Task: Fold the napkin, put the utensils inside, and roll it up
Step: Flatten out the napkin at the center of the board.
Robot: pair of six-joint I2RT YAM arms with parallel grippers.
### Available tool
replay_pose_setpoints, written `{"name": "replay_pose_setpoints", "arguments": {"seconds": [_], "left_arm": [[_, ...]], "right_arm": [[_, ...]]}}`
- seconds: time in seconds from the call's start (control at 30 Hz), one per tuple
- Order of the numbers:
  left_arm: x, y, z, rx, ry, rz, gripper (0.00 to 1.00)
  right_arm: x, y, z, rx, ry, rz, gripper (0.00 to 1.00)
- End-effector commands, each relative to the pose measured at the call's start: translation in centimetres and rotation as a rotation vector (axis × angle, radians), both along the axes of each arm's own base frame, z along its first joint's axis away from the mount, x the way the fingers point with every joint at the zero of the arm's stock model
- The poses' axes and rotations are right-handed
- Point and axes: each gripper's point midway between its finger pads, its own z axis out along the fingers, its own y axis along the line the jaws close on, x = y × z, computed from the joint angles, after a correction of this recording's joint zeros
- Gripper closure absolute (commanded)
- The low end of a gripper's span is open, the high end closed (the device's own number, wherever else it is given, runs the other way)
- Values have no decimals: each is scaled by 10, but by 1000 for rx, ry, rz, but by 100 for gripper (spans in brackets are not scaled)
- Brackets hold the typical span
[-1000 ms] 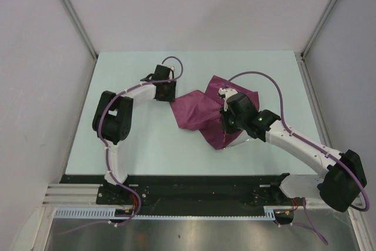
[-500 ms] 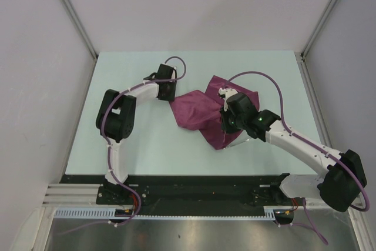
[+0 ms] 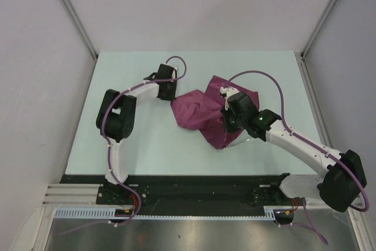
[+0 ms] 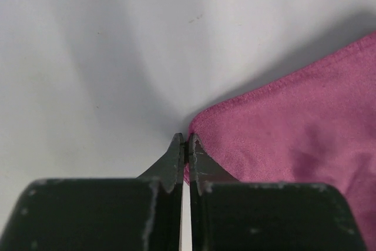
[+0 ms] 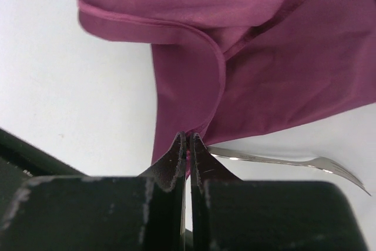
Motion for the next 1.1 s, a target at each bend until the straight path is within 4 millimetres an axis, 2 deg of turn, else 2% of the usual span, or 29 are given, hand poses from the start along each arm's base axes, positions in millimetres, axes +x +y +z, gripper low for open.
{"name": "replay_pose_setpoints", "arguments": {"seconds": [0.0, 0.07, 0.1, 0.17, 0.2, 0.27, 0.3, 0.33, 0.4, 0.43, 0.5, 0.53, 0.57, 0.63, 0.67, 0.73, 0.77, 0.8, 0.87, 0.9, 0.97, 1.07], "left_arm": [[9, -15, 38, -133, -51, 6, 100], [19, -9, 65, -191, -106, 49, 100], [23, -7, 91, -230, -155, 55, 100], [34, 3, 125, -293, -233, 93, 100], [35, 6, 152, -327, -287, 96, 100], [41, 21, 182, -368, -352, 137, 100], [39, 27, 209, -391, -407, 146, 100], [41, 37, 224, -416, -436, 173, 100], [37, 46, 253, -452, -492, 185, 100], [31, 56, 279, -482, -538, 198, 100], [25, 70, 309, -506, -601, 213, 100], [13, 76, 337, -522, -657, 213, 100], [6, 80, 353, -526, -688, 217, 100], [-8, 95, 380, -518, -752, 232, 100], [-24, 101, 409, -523, -814, 228, 100], [-41, 115, 432, -501, -864, 239, 100], [-57, 120, 451, -497, -910, 242, 100], [-65, 128, 455, -480, -917, 262, 100], [-93, 137, 484, -463, -999, 268, 100], [-102, 143, 489, -444, -1010, 279, 100], [-120, 148, 506, -434, -1053, 286, 100], [-153, 153, 531, -416, -1112, 295, 100]], "right_arm": [[39, -16, 31, -5, -125, -103, 100], [53, -23, 43, -12, -171, -117, 100], [66, -24, 60, 1, -218, -134, 100], [86, -32, 81, -3, -291, -152, 100], [98, -33, 99, 5, -332, -164, 100], [116, -39, 122, -3, -401, -176, 100], [123, -39, 129, -5, -418, -178, 100], [132, -40, 156, 13, -474, -186, 100], [142, -40, 181, 17, -536, -192, 100], [147, -39, 203, 19, -588, -187, 100], [152, -41, 231, 16, -659, -191, 100], [152, -42, 244, 24, -689, -192, 100], [150, -42, 270, 48, -747, -198, 100], [145, -46, 295, 55, -816, -196, 100], [138, -48, 316, 78, -873, -204, 100], [124, -48, 339, 81, -950, -185, 100], [111, -54, 361, 103, -1013, -199, 100], [101, -49, 369, 91, -1050, -169, 100], [80, -55, 394, 114, -1127, -180, 100], [70, -51, 401, 129, -1145, -161, 100], [50, -58, 420, 154, -1199, -160, 100], [29, -58, 433, 185, -1235, -132, 100]]}}
